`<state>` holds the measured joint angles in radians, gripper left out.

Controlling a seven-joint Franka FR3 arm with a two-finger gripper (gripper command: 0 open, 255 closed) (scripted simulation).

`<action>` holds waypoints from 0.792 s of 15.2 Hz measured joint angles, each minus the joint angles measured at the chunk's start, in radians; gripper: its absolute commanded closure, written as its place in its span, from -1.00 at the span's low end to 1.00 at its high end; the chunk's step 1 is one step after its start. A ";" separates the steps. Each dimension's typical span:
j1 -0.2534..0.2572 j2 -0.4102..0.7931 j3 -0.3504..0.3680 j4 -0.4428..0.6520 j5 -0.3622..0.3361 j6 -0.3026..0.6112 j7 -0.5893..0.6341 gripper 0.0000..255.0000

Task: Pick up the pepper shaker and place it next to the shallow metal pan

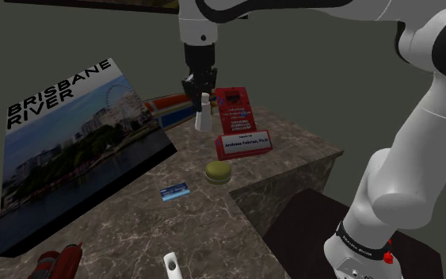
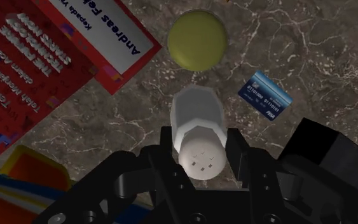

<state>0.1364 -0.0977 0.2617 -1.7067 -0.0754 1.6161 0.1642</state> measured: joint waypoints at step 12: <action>0.112 -0.178 0.140 -0.168 0.083 -0.017 0.234 1.00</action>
<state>0.2486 -0.2762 0.4014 -1.8750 0.0079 1.5994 0.3982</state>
